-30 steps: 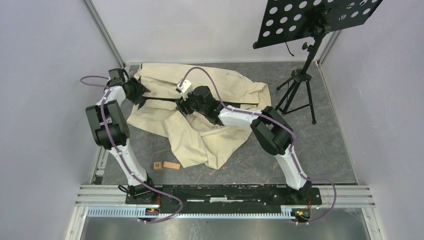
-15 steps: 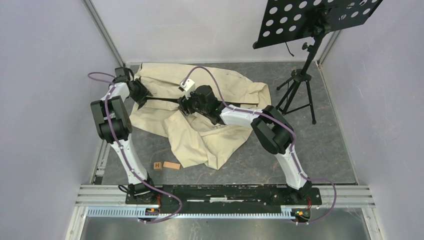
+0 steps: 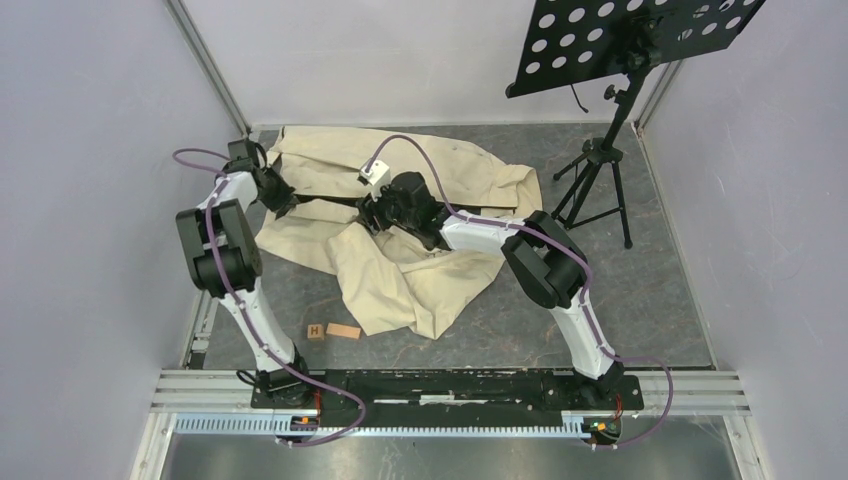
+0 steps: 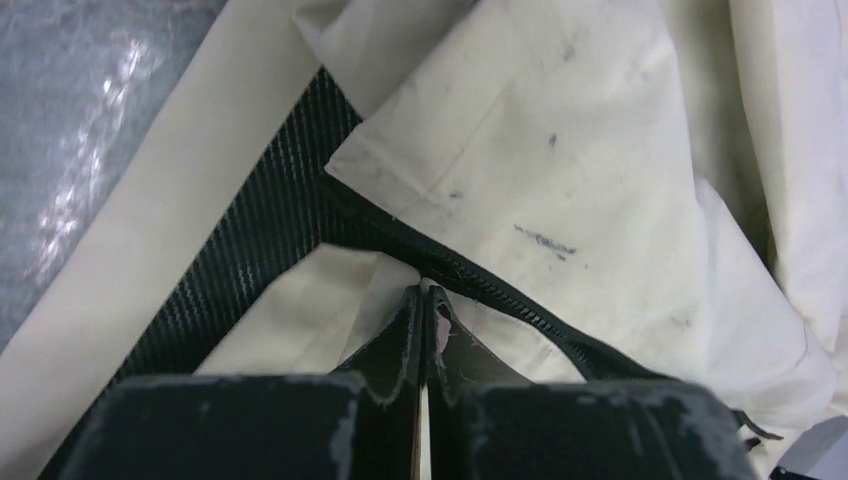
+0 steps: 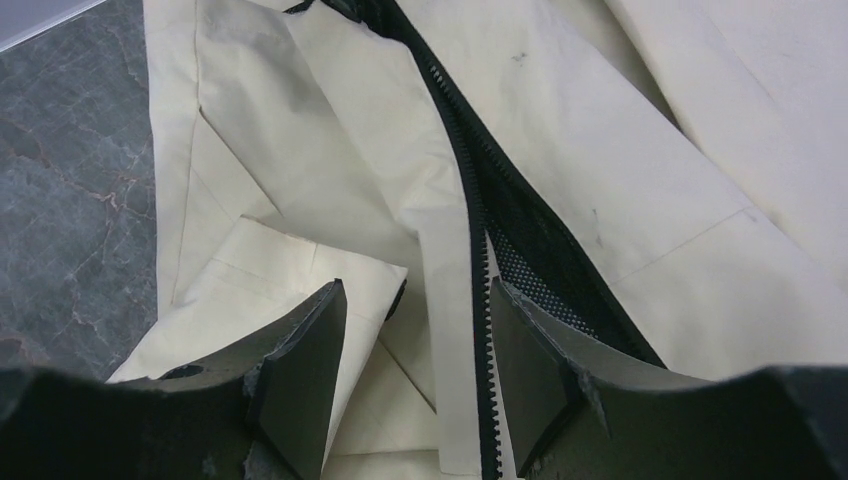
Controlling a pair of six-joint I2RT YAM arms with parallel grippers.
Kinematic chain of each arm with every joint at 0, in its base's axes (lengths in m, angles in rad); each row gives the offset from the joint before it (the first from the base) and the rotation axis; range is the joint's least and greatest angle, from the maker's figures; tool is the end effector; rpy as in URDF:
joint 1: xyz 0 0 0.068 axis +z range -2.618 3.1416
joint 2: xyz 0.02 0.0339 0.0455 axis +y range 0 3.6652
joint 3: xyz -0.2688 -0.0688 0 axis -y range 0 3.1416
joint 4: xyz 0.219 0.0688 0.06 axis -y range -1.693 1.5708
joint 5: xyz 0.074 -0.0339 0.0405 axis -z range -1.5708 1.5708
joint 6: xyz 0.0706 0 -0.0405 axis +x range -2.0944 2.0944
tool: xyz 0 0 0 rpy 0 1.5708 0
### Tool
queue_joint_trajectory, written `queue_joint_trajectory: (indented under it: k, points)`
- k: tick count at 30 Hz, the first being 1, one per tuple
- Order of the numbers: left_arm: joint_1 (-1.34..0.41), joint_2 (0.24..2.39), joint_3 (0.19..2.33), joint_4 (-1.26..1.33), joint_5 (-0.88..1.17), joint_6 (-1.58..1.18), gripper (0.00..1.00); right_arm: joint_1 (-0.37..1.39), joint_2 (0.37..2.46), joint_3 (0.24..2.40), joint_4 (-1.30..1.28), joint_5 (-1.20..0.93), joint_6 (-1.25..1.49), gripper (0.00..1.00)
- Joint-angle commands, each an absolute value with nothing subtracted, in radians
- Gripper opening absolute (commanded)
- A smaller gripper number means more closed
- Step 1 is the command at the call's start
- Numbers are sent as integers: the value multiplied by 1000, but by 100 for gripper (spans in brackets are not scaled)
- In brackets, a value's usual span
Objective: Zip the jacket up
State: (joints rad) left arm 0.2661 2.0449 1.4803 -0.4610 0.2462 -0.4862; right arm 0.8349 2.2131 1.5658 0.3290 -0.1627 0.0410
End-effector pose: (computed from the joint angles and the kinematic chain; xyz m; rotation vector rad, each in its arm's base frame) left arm 0.4230 0.0975 0.1643 -0.8711 2.4502 -0.3994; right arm 0.3462 0.3993 0.1996 -0.8608 1.7557 0.7430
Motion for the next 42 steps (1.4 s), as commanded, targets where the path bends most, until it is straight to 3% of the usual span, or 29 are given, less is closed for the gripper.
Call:
queue_joint_trajectory:
  k: [1, 12, 19, 22, 32, 42]
  points:
    - [261, 1830, 1373, -413, 279, -423, 2, 830, 2148, 1561, 328, -218, 32, 62]
    - [262, 1438, 999, -299, 304, -473, 2, 827, 2139, 1640, 238, -444, 59, 65]
    - [246, 1234, 802, -125, 331, -366, 2, 818, 2111, 1667, 257, -539, 99, 80]
    - [230, 1194, 725, -7, 366, -362, 2, 818, 2153, 1738, 245, -585, 102, 82]
    - [190, 956, 501, 247, 331, -274, 2, 819, 2307, 1942, 277, -704, 197, 72]
    - [183, 867, 442, 369, 395, -267, 2, 822, 2354, 1930, 368, -749, 308, 55]
